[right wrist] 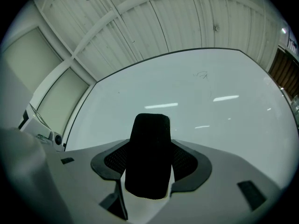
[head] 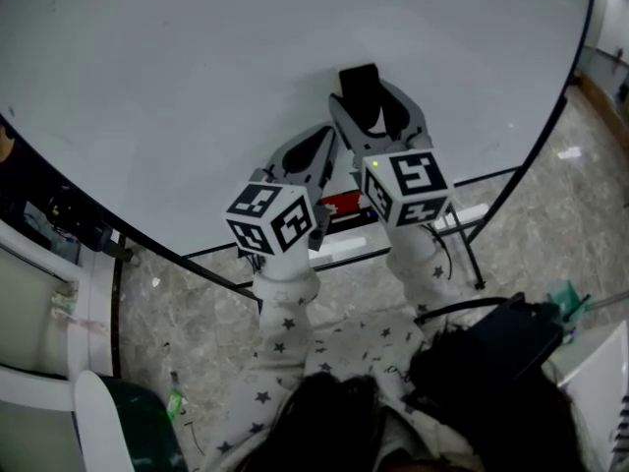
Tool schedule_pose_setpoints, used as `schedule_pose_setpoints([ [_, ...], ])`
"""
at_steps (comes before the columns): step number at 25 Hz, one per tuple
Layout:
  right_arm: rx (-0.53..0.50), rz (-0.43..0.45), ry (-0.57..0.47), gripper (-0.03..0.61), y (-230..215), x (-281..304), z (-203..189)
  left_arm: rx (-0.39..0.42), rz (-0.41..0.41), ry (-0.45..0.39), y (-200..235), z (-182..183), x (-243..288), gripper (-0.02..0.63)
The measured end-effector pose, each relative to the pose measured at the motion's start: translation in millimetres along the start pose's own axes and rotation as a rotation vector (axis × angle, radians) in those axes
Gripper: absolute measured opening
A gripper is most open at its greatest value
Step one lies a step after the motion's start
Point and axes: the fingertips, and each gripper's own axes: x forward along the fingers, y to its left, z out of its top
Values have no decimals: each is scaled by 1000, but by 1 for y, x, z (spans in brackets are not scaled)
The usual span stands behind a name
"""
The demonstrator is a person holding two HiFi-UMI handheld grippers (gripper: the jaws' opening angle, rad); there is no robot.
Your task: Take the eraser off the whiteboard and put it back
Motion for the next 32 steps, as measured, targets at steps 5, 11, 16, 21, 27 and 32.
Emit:
schedule_pose_setpoints([
  [5,-13,-2,-3,261,1,0,2,6,10,10,1,1,-2,2],
  [11,-35,-31,-18,261,-2,0,8,1,14,13,-1,0,-3,2],
  [16,-66,-67,-7,261,-6,2,5,-1,12,18,-3,-1,-4,2],
  [21,-112,-113,-22,261,-7,1,7,2,17,22,-3,-2,-4,2],
  [27,-150,-153,-46,261,-7,3,8,-5,28,20,1,-3,-7,2],
  [32,-162,-148,-58,261,-7,3,8,-9,31,22,2,-3,-8,2],
])
